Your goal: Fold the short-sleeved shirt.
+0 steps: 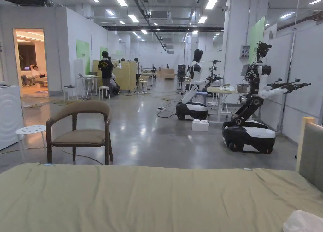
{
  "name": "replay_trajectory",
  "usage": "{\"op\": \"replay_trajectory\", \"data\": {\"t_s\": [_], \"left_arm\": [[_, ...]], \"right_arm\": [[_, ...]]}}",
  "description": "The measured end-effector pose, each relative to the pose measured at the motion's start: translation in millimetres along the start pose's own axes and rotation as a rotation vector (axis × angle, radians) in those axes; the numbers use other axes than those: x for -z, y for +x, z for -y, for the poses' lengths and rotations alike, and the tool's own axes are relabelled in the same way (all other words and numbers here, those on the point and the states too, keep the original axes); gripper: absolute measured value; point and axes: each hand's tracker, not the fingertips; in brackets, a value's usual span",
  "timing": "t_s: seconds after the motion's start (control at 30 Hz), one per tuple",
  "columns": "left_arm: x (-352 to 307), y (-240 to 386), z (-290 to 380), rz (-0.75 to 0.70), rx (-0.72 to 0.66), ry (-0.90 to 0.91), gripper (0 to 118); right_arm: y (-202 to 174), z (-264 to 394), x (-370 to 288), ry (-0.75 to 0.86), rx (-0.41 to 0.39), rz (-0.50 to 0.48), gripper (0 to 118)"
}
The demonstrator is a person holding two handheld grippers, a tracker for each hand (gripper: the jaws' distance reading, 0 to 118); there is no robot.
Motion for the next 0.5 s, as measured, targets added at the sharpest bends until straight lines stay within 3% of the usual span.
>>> {"op": "replay_trajectory", "data": {"t_s": [0.5], "left_arm": [[-2.1, -8.5, -4.7, -0.02, -0.028, 0.061, 0]], "right_arm": [[-8.2, -7.4, -2.8, 0.013, -0.012, -0.011, 0]]}}
